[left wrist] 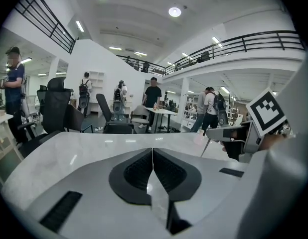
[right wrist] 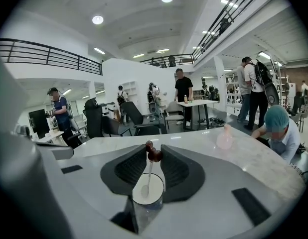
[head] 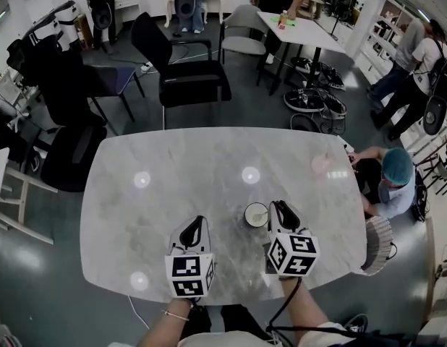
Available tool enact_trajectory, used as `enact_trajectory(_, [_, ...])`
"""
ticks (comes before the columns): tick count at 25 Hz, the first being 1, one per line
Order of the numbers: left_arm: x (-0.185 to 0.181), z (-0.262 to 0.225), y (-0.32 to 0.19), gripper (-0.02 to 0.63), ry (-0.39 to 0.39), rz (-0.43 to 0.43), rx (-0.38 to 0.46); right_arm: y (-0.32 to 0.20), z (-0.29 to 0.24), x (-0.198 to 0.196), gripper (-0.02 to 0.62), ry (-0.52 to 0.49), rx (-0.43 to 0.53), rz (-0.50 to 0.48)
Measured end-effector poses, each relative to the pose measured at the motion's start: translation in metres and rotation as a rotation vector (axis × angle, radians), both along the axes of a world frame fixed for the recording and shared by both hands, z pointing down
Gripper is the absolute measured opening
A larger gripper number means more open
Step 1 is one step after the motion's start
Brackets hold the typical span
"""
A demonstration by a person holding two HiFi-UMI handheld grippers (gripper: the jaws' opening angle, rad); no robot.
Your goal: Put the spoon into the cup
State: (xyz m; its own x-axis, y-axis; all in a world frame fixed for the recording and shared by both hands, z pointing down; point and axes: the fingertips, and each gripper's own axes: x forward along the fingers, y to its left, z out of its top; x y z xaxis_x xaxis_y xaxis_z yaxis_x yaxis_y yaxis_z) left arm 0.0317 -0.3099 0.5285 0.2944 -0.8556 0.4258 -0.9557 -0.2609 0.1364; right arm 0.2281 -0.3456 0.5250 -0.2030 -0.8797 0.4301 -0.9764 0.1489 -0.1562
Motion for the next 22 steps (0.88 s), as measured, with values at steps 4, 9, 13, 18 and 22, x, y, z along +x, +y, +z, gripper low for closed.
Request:
enact_trajectory(4, [-0.001,0.008,0.001,0.021,0.0,-0.013,-0.019,-0.003,0.012,-0.001,0.103,0.002,-0.02,-0.011])
enact_trajectory(9, [-0.003,0.017,0.004,0.021,-0.002,-0.031,-0.042,-0.007,0.026,-0.001,0.103,0.002,-0.046,-0.019])
enact_trajectory(13, [-0.004,0.021,0.007,0.021,-0.002,-0.037,-0.049,-0.008,0.037,-0.001,0.103,-0.01,-0.067,-0.015])
enact_trajectory(18, [-0.008,0.023,0.012,0.021,-0.001,-0.054,-0.058,-0.004,0.044,-0.004,0.103,-0.023,-0.086,-0.023])
enact_trajectory(22, [-0.009,0.026,0.012,0.021,-0.004,-0.059,-0.062,-0.004,0.056,-0.006,0.103,-0.037,-0.108,-0.025])
